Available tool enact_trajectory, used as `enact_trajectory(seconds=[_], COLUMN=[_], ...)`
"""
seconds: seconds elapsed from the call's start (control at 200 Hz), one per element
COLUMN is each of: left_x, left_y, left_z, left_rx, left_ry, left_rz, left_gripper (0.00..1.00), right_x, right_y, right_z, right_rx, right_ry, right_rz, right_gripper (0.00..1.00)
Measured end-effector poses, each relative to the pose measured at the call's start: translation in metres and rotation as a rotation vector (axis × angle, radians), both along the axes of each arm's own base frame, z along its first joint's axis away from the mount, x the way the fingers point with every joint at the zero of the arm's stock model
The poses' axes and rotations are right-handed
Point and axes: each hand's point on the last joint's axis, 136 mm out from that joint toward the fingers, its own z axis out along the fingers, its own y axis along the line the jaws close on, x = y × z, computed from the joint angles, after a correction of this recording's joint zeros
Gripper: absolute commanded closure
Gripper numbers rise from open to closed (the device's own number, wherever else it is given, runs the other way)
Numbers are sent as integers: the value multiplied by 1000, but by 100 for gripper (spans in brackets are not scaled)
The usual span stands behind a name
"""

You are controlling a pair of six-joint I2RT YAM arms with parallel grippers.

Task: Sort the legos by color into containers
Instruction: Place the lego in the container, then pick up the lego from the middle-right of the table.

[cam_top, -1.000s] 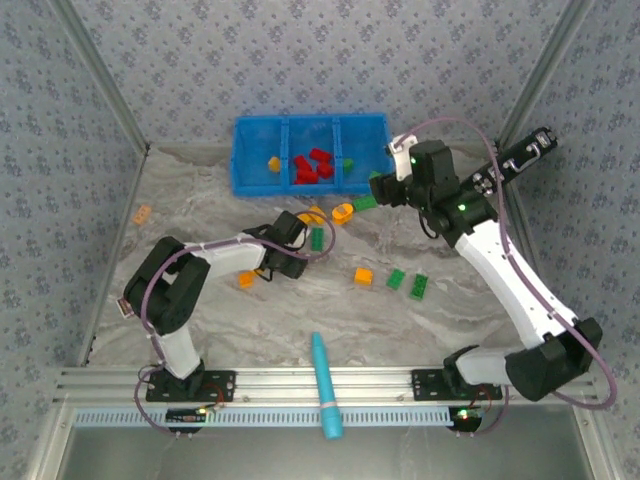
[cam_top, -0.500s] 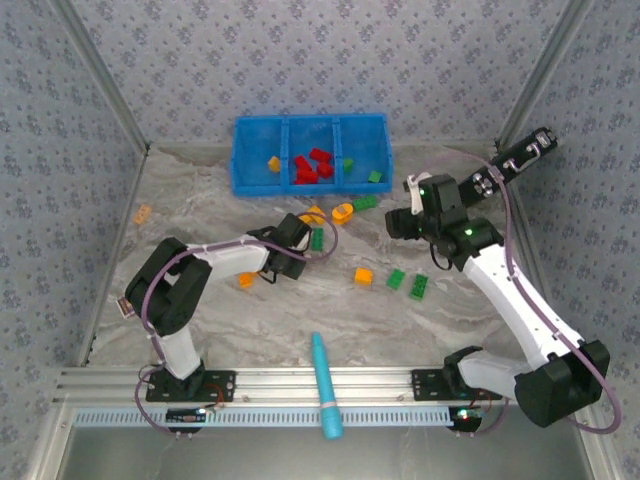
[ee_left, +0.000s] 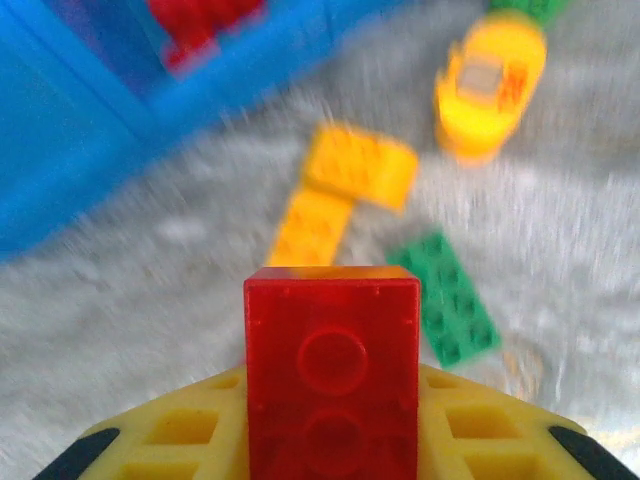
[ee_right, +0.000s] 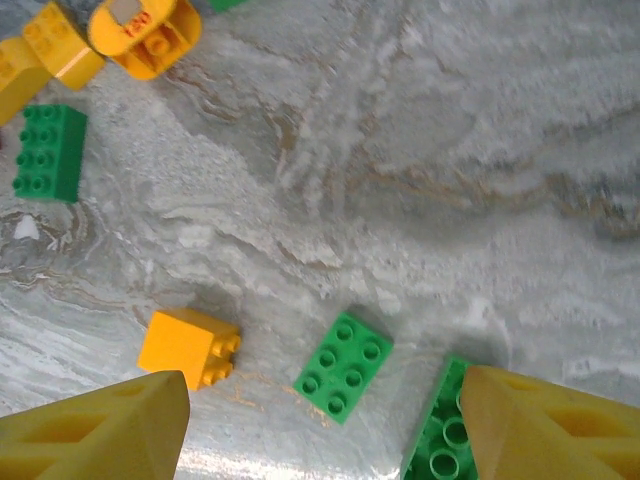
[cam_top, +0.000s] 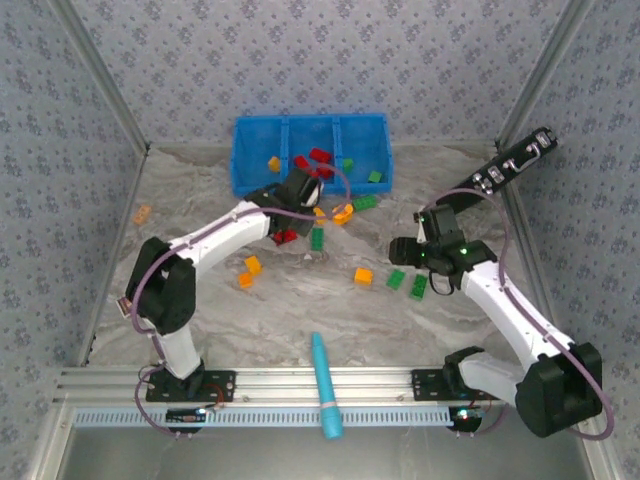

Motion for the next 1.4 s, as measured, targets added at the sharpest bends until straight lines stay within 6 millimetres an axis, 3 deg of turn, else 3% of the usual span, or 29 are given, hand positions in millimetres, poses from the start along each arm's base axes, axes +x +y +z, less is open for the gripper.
enact_trajectory(seconds=[0.095,0.19,0.37,0.54,0.655,0.735,0.925,1.2,1.304,1.399], left_x=[34,69,125,163,184,196,206,205,199,186], left_y=[-5,-7,-11,-9,-8,-6,-5,-5,-2,5], left_z=[29,38,16,-9,-15,-16,-12,-4,-1,16], left_rx=[-28,-27,3,13,5,-4,-20,-10,8,16], left_ry=[-78,-127,-146,-143,-155,-167,-182,-188,-169,-165], left_rz=[18,42,82,116,136,151,166,154,147,140], left_gripper=[78,77,77,75,66,54,40,36,35,34], right_x=[-16,-32,-52,-66,-68,-67,-61,-50,-48,-47], right_y=[-10,-18,-28,-37,-42,-45,-46,-42,-39,-39], right_z=[-12,-21,-43,-67,-76,-82,-91,-98,-105,-110], right_rx=[-1,3,23,24,28,30,39,57,56,47], right_ry=[44,80,143,214,242,250,269,272,293,304], right_rz=[-56,-110,-197,-265,-298,-314,-332,-314,-306,-297], right_gripper=[26,26,25,25,25,25,25,27,28,31])
